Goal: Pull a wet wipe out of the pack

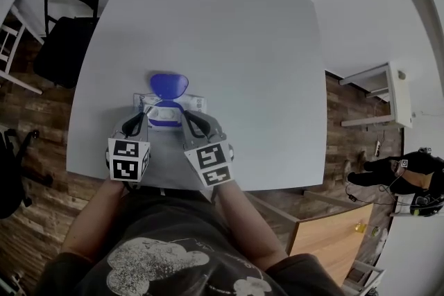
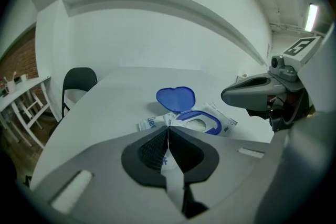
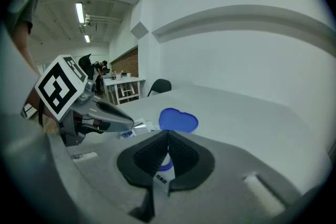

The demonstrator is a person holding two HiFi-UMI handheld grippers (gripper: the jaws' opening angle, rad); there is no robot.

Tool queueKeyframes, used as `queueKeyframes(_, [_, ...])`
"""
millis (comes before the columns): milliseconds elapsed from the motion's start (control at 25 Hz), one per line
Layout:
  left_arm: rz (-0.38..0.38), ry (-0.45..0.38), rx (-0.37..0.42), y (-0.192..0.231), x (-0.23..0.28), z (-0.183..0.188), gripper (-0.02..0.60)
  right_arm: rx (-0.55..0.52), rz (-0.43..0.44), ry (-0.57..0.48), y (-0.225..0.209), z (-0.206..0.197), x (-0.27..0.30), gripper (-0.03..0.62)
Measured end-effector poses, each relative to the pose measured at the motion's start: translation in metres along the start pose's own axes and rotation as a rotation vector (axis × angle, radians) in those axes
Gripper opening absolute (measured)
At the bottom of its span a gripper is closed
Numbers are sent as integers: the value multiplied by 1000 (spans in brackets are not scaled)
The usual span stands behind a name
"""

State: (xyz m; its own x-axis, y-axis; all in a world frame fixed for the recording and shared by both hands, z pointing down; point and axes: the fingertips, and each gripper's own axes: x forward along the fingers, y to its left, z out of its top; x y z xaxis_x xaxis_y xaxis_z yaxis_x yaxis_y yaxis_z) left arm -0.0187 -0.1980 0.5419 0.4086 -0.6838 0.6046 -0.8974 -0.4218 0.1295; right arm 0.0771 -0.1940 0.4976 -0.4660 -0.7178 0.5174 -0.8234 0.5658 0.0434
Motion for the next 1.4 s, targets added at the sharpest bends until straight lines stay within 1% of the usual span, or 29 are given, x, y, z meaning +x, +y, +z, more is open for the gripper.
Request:
queueKeyframes(120, [-9, 11, -4, 3, 5, -4, 25, -15, 42, 89, 12, -10, 12, -6])
queueKeyframes(240, [-25, 25, -4, 5, 9, -8, 25, -13, 83, 152, 24, -15, 23, -3])
queueKeyframes(320, [-39, 31, -9, 5, 11, -9, 25, -13, 106, 188, 30, -17, 31, 31])
queueKeyframes(480, [-62, 38, 6, 5, 13, -9, 25, -53, 135, 281, 35, -23, 43, 34])
queueKeyframes(560, [-70, 39, 1, 5, 13, -7, 25, -61, 150, 334, 37, -28, 47, 52])
queueKeyframes(680, [-83, 40, 6, 5, 14, -6, 25, -62, 158, 378, 38, -33, 51, 57])
queueKeyframes(840, [-96, 44, 7, 9, 15, -9, 25, -73, 165, 441, 42, -42, 58, 84])
queueKeyframes(1000, [-103, 46, 11, 8, 15, -11, 25, -75, 153, 484, 42, -46, 61, 83])
queueKeyframes(1240, [-113, 46, 0, 7, 13, -14, 25, -79, 159, 504, 45, -47, 62, 71])
queueKeyframes(1280, [-115, 46, -1, 7, 12, -14, 25, -78, 154, 505, 45, -47, 62, 64])
queueKeyframes(1320, [-117, 46, -2, 8, 13, -15, 26, -78, 147, 504, 45, -47, 62, 44])
queueKeyframes(1360, [-120, 46, -4, 8, 13, -14, 26, -79, 138, 504, 44, -47, 62, 3])
queueKeyframes(1400, [-123, 45, -6, 8, 13, -13, 26, -80, 131, 503, 43, -47, 63, 3])
